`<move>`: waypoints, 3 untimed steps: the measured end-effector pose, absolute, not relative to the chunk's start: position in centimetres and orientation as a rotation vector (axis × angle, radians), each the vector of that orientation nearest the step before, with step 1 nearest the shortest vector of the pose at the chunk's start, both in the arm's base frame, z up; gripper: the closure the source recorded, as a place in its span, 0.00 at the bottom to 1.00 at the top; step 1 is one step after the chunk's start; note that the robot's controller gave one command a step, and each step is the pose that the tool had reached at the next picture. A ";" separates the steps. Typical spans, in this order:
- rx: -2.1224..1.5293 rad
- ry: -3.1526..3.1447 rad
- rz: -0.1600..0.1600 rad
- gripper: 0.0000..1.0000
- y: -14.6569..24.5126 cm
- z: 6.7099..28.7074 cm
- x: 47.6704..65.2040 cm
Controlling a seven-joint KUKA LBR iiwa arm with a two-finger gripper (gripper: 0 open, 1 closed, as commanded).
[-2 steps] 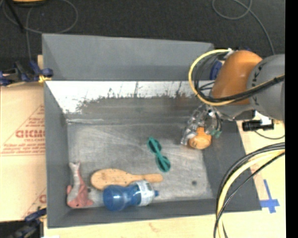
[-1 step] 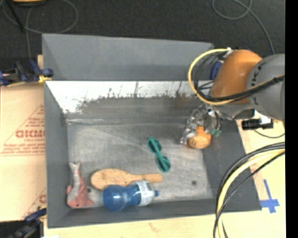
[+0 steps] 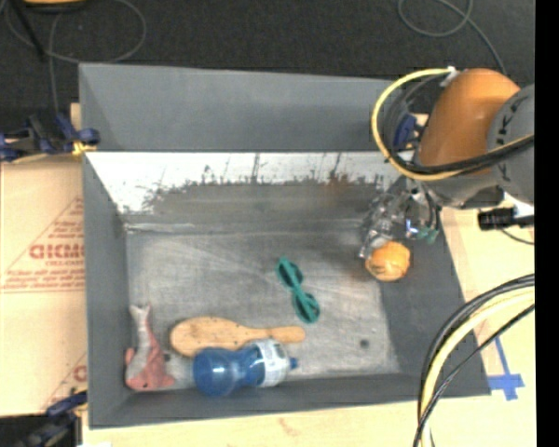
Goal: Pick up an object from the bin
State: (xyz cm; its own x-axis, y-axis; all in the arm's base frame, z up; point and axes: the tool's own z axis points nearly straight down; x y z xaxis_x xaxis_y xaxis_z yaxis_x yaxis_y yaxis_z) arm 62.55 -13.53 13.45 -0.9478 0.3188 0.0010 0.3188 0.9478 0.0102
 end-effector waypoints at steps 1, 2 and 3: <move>0.594 3.064 0.000 1.00 -14.4 14.5 62.2; 0.481 3.114 -0.001 1.00 -14.6 15.8 59.4; 0.311 3.113 -0.006 1.00 -15.2 18.9 59.1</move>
Offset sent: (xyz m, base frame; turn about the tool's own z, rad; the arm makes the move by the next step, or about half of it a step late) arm -0.0590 -0.0149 0.1112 -0.2230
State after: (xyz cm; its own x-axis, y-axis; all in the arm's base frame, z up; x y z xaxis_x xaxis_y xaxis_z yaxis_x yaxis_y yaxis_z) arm 59.13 -15.21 18.85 -0.9801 0.1980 -0.0129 0.1981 0.9802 -0.0026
